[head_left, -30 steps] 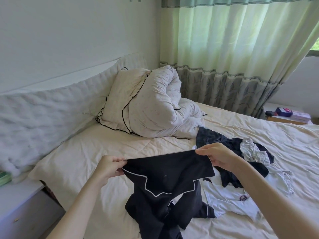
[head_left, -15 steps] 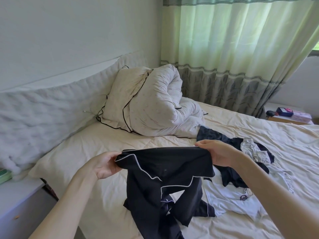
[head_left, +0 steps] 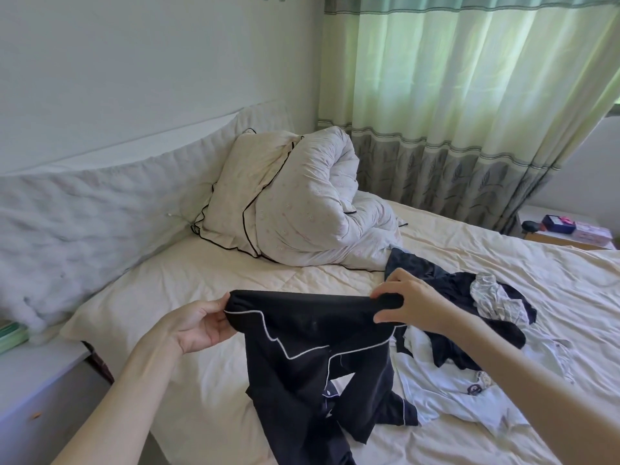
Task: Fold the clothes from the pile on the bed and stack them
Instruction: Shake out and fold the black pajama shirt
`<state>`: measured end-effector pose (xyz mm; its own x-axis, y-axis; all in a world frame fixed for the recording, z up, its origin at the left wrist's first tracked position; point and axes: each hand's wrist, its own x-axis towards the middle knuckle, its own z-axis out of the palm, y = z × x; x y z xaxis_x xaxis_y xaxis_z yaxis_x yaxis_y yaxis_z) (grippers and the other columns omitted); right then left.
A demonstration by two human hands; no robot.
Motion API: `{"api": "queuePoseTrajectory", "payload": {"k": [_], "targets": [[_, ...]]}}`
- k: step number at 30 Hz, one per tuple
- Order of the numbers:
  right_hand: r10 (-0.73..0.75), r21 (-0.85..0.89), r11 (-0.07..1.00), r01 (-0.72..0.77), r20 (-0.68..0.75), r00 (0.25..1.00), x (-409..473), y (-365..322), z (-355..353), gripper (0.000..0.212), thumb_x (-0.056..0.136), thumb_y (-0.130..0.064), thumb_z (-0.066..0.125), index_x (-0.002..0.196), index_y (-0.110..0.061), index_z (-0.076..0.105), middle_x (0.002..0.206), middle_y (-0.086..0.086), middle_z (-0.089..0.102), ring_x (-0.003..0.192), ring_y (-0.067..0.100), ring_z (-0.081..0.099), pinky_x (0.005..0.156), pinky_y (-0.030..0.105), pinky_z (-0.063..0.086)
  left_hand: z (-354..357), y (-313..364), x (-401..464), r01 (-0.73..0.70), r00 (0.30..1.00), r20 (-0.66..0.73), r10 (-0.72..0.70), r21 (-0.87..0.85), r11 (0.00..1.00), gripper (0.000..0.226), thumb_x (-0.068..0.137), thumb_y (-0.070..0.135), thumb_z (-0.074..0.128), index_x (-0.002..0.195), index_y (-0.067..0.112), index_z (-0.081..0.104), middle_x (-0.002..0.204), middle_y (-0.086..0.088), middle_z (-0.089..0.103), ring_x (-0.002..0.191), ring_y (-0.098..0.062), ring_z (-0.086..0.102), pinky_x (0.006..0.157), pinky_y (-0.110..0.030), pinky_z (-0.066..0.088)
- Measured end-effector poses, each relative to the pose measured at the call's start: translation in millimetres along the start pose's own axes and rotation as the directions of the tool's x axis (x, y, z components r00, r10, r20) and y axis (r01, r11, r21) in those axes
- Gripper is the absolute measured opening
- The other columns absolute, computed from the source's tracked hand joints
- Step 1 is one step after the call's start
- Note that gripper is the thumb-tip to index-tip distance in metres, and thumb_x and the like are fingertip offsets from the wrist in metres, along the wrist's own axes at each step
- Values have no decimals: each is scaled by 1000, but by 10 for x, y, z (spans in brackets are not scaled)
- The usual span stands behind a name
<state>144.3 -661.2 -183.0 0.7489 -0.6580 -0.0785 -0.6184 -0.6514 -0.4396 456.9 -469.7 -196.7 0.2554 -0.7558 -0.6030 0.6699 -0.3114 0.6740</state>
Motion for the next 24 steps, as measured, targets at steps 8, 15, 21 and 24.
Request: {"api": "queuePoseTrajectory", "payload": {"k": [8,15,21,24], "targets": [[-26,25,999,37,-368,929,108,-39,34,10,82,-12,71,91,-8,74,99,4,51,94,18,47,85,20,30,91,-21,-30,-156,986,74,148,112,981,24,100,12,36,102,6,59,77,-7,71,65,-18,69,56,-29,55],[312,720,679,-145,-105,944,259,-170,-233,15,87,-3,61,78,-12,69,70,-2,62,62,8,56,57,16,42,235,43,-112,-408,881,183,437,763,502,17,90,37,58,106,40,54,114,8,51,97,-6,55,73,-17,44],[254,962,243,-123,59,965,303,-425,-453,23,95,3,42,86,-8,60,83,12,62,77,22,60,74,32,50,395,22,-78,-196,587,386,712,920,-338,20,80,36,72,92,24,62,93,11,41,68,-10,49,49,-19,32],[154,940,334,-66,15,988,276,-530,-563,10,94,-4,51,92,-10,59,90,11,62,83,20,59,84,30,47,510,203,-162,-134,414,492,766,865,-484,20,79,27,73,79,11,63,91,1,53,73,-16,50,47,-21,31]]}}
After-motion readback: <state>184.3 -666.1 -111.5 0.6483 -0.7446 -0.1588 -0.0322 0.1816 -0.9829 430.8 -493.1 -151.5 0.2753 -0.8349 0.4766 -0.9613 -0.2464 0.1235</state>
